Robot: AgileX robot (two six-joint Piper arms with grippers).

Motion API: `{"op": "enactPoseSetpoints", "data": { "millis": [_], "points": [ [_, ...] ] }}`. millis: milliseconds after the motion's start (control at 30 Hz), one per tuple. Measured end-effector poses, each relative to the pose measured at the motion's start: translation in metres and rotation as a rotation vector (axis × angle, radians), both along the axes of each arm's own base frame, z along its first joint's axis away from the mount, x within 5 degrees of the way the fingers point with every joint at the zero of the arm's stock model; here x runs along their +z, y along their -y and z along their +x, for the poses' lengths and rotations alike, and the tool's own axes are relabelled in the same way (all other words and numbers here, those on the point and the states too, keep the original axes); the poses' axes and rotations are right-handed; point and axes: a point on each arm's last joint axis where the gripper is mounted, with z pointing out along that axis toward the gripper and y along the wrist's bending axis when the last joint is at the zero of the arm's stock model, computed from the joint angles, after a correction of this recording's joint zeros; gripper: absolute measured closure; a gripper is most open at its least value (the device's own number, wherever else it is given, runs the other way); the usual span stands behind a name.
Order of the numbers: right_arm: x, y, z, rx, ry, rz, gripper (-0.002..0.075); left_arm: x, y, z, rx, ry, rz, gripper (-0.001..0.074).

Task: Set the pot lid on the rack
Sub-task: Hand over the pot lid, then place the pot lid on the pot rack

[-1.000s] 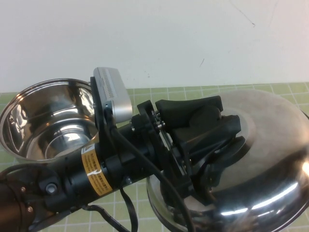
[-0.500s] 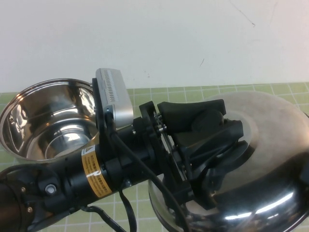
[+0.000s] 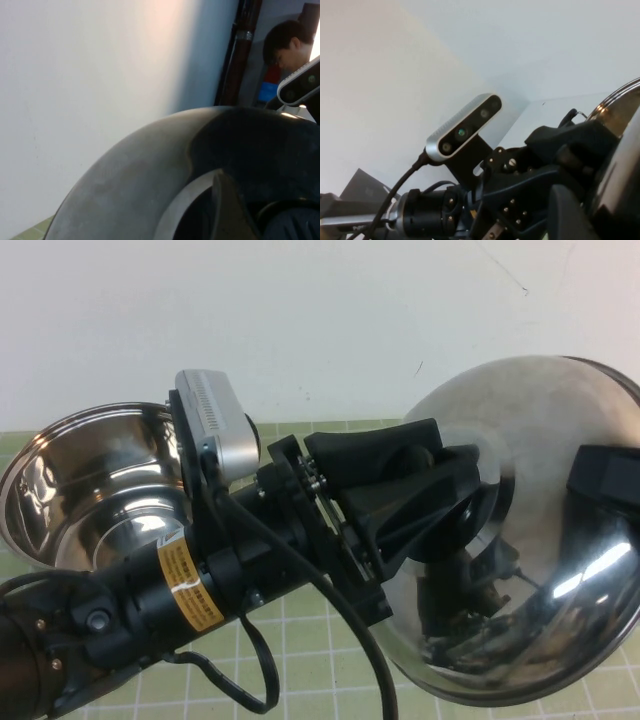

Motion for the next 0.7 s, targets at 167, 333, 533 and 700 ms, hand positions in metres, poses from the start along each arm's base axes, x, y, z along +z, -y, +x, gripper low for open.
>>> {"op": "enactPoseSetpoints", "data": {
  "millis": [167, 333, 533, 700],
  "points": [
    [0.001, 0.000, 0.002, 0.001, 0.023, -0.009, 0.0502, -0.001, 0.000, 0.001, 0.010, -0.008, 0.004, 0.0425],
    [0.000, 0.000, 0.003, -0.005, 0.030, -0.016, 0.0508, -0.001, -0.001, 0.003, 0.031, -0.024, 0.006, 0.0425],
    [-0.002, 0.001, 0.006, -0.032, 0.083, -0.082, 0.0682, -0.003, -0.001, 0.007, 0.068, -0.062, 0.023, 0.0267],
    [-0.003, 0.002, 0.008, -0.047, 0.141, -0.121, 0.0706, -0.008, -0.007, 0.017, 0.134, -0.101, 0.062, 0.0187]
  ]
}}
